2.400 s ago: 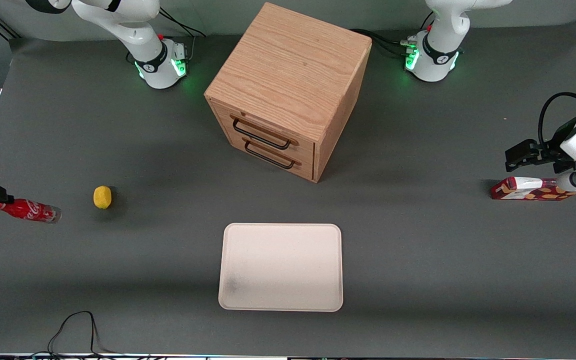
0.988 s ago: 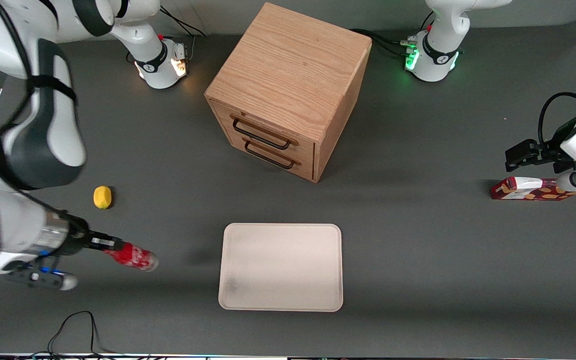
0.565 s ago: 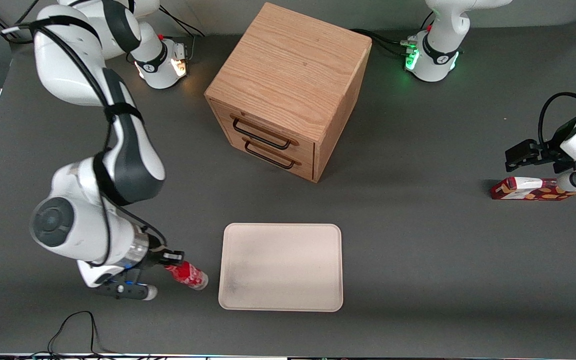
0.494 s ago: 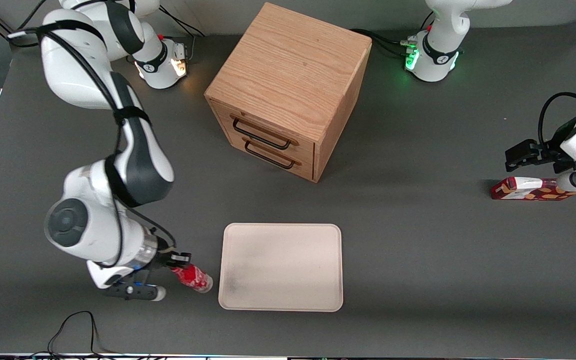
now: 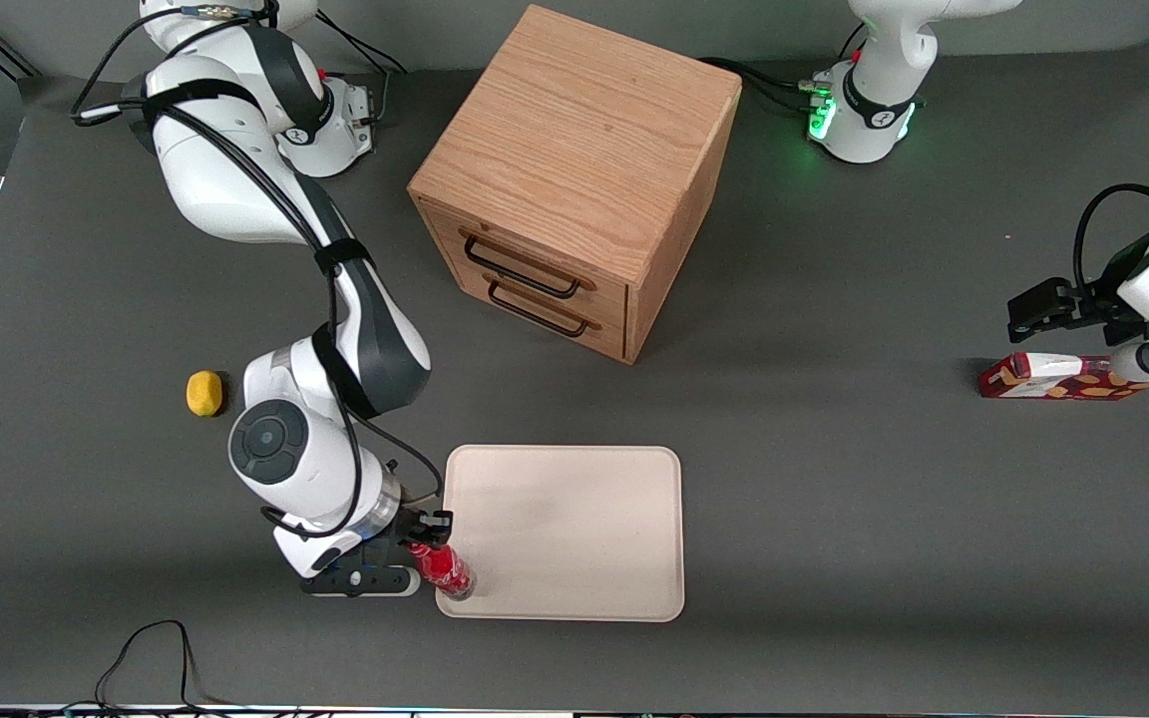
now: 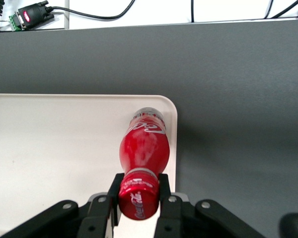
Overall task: Place coke bottle on tray
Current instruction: 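Stand the bottle upright on the tray's edge with the right gripper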
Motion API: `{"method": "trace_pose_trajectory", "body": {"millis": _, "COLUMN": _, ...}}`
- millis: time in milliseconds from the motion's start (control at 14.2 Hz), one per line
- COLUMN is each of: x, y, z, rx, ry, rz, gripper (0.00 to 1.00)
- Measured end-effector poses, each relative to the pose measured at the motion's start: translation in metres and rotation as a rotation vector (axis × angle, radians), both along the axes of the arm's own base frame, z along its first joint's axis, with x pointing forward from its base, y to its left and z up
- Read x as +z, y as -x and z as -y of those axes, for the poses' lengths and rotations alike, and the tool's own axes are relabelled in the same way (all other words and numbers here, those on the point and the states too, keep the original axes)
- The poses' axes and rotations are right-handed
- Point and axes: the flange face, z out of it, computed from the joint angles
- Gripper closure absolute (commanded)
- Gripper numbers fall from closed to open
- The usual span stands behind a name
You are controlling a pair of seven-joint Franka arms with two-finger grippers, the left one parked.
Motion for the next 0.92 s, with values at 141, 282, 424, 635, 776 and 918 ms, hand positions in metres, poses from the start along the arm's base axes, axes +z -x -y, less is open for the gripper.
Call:
{"method": "trace_pose_trajectory", "body": {"millis": 141, "x": -0.005, "y": 0.001, "z": -0.004, "rx": 0.005, "ry": 0.001, "rz": -0.002, "gripper": 1.00}}
{"method": "trace_pose_trajectory", "body": {"millis": 282, "x": -0.009, "y": 0.002, "z": -0.008, "rx": 0.010, "ry": 0.002, "rz": -0.006, "gripper": 1.00}}
{"method": "trace_pose_trajectory", "body": {"millis": 424, "x": -0.014, "y": 0.003, "z": -0.009, "rx": 0.011, "ry": 0.005, "rz": -0.014, "gripper": 1.00}}
{"method": "trace_pose_trajectory", "body": {"millis": 635, "x": -0.021, "y": 0.006, "z": -0.008, "rx": 0.013, "ry": 0.017, "rz": -0.045, "gripper": 1.00}}
{"method": "trace_pose_trajectory", "body": {"millis": 776, "x": -0.021, "y": 0.006, "z": -0.008, "rx": 0.013, "ry": 0.018, "rz": -0.047, "gripper": 0.33}}
{"method": "trace_pose_trajectory", "body": {"millis": 918, "x": -0.021, "y": 0.006, "z": -0.008, "rx": 0.012, "ry": 0.020, "rz": -0.052, "gripper": 0.00}}
